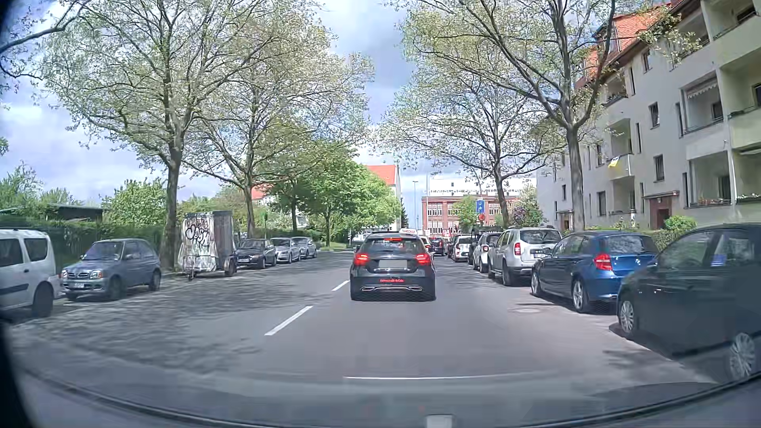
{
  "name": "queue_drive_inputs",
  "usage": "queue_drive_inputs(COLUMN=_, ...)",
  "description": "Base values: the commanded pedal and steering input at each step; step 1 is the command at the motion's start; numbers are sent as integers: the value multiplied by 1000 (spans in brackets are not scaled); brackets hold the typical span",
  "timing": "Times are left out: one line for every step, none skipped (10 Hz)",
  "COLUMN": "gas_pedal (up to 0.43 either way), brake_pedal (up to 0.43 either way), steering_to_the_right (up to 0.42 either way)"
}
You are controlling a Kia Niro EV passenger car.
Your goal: Follow the waypoints while adhering to traffic rules and regulations
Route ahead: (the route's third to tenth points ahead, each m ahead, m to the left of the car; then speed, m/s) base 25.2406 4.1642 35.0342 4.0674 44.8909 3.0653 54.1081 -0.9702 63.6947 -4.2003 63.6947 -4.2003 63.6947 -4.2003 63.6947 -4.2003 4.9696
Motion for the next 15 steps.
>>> queue_drive_inputs(gas_pedal=0, brake_pedal=55, steering_to_the_right=3)
queue_drive_inputs(gas_pedal=0, brake_pedal=37, steering_to_the_right=3)
queue_drive_inputs(gas_pedal=0, brake_pedal=30, steering_to_the_right=3)
queue_drive_inputs(gas_pedal=0, brake_pedal=24, steering_to_the_right=3)
queue_drive_inputs(gas_pedal=0, brake_pedal=30, steering_to_the_right=3)
queue_drive_inputs(gas_pedal=0, brake_pedal=55, steering_to_the_right=2)
queue_drive_inputs(gas_pedal=0, brake_pedal=122, steering_to_the_right=2)
queue_drive_inputs(gas_pedal=0, brake_pedal=171, steering_to_the_right=2)
queue_drive_inputs(gas_pedal=0, brake_pedal=189, steering_to_the_right=3)
queue_drive_inputs(gas_pedal=0, brake_pedal=189, steering_to_the_right=2)
queue_drive_inputs(gas_pedal=0, brake_pedal=189, steering_to_the_right=2)
queue_drive_inputs(gas_pedal=0, brake_pedal=189, steering_to_the_right=2)
queue_drive_inputs(gas_pedal=0, brake_pedal=189, steering_to_the_right=2)
queue_drive_inputs(gas_pedal=0, brake_pedal=189, steering_to_the_right=2)
queue_drive_inputs(gas_pedal=0, brake_pedal=195, steering_to_the_right=2)
